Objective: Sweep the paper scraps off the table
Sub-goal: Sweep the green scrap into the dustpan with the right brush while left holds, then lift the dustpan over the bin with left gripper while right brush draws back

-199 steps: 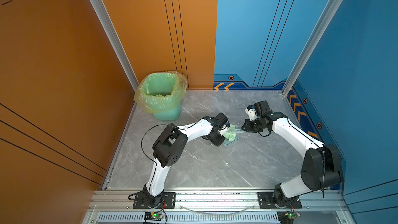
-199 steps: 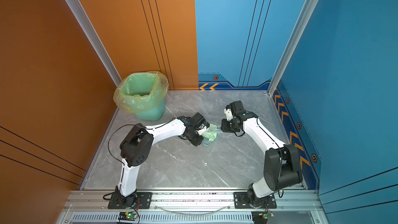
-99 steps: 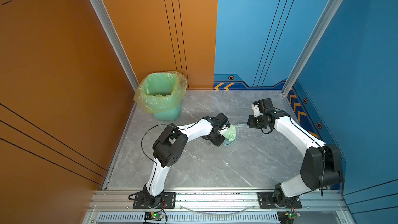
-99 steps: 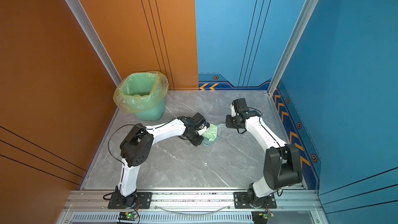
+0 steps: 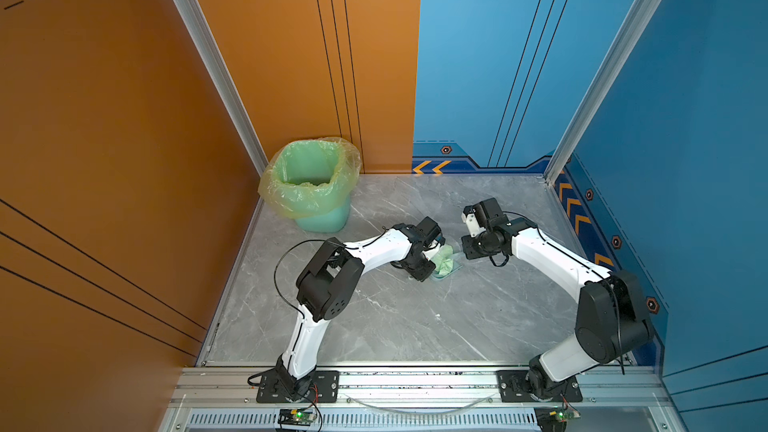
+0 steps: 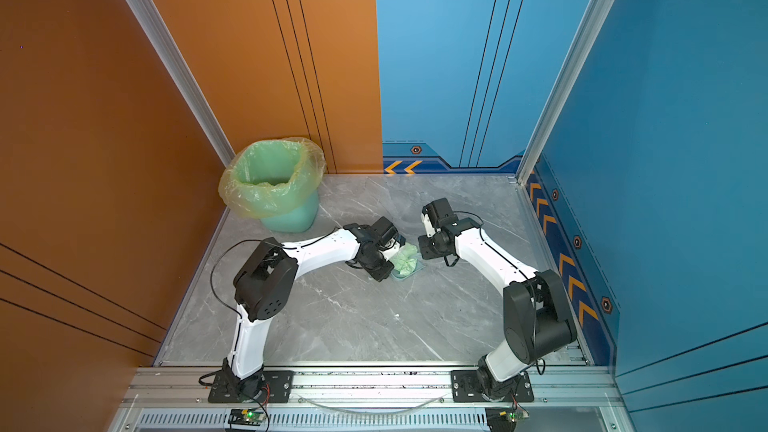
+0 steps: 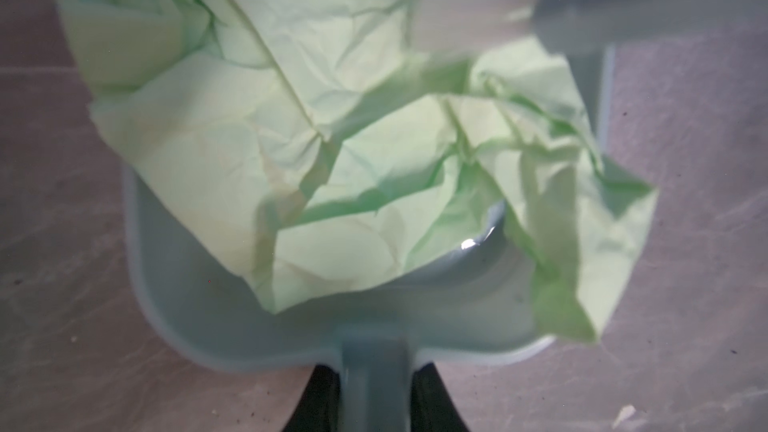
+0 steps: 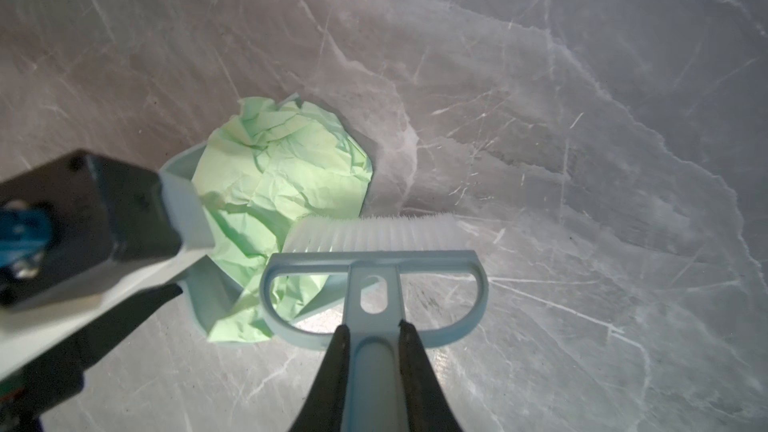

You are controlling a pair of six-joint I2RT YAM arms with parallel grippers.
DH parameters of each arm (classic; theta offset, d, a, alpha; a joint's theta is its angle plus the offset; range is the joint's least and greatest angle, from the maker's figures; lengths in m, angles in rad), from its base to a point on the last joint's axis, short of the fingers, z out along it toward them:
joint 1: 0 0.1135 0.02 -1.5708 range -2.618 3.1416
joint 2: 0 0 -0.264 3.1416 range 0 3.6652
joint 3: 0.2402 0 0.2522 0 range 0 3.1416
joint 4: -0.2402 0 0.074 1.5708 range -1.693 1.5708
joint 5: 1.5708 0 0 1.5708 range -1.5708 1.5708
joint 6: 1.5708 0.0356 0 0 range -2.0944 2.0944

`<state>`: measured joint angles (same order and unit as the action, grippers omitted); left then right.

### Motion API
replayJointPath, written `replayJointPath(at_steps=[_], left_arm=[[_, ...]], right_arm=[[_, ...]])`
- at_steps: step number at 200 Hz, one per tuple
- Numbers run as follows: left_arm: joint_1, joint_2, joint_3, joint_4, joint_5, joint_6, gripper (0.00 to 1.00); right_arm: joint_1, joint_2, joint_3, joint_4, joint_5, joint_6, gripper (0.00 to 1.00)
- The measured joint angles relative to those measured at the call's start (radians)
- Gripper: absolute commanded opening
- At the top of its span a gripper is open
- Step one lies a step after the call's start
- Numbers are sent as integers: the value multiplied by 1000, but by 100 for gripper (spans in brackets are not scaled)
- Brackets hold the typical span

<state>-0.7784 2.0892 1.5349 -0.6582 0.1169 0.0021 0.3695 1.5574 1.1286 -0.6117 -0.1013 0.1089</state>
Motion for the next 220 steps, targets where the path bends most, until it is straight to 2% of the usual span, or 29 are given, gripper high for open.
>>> replayJointPath(at_steps=[30, 78, 144, 181, 220], left_arm=[[-1, 0, 0, 0, -4, 0, 7], [-1, 0, -3, 7, -16, 0, 7], [-2, -39, -47, 27, -57, -8, 6], [-1, -113, -61, 26, -75, -11, 7], [2, -207, -61, 0, -101, -11, 7]], right_arm=[[10, -32, -2, -33, -56, -32, 0], [-11, -75, -3, -32, -74, -33, 0], [-159, -212, -45, -5, -83, -3, 0], [-249, -299, -69, 3, -96, 23, 0], [-306, -323, -99, 20, -106, 54, 0]])
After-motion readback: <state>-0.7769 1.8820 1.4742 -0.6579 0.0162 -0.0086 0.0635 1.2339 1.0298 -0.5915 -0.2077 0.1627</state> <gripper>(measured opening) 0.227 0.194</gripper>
